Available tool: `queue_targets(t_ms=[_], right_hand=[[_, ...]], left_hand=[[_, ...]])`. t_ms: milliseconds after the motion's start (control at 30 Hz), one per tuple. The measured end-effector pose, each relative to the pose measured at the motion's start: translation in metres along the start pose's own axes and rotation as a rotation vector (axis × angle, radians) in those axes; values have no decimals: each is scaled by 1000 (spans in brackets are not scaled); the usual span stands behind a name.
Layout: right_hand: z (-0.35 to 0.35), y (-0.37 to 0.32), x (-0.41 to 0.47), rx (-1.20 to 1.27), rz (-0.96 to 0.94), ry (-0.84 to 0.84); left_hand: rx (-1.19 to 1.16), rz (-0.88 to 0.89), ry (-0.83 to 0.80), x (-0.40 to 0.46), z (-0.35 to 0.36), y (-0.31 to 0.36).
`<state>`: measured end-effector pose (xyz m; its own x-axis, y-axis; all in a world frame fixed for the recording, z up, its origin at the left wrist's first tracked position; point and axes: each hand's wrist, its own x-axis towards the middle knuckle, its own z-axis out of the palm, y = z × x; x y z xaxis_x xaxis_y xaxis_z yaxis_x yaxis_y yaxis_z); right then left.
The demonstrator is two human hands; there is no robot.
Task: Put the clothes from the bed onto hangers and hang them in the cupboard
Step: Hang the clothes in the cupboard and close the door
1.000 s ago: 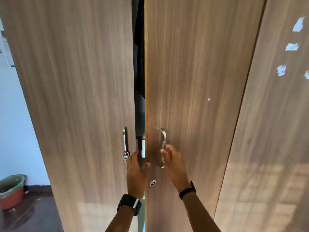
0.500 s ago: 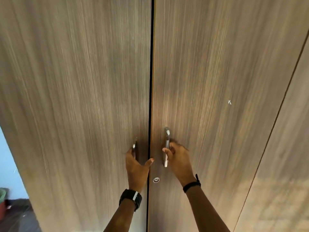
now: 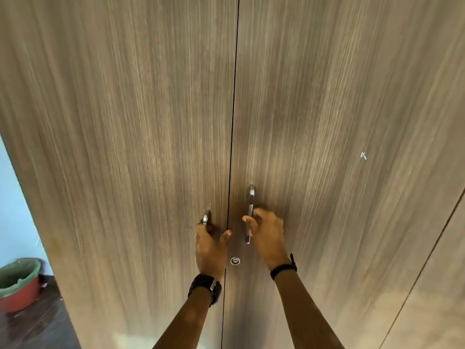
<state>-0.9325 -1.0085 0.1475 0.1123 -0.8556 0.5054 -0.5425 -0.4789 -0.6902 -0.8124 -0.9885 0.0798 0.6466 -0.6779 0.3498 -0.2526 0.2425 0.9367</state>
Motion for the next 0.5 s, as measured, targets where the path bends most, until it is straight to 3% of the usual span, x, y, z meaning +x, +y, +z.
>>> queue_targets(t_ms=[500], right_hand=[[11,8,19,46,32,-14]], left_hand=[[-11,36,29,14,15,-8]])
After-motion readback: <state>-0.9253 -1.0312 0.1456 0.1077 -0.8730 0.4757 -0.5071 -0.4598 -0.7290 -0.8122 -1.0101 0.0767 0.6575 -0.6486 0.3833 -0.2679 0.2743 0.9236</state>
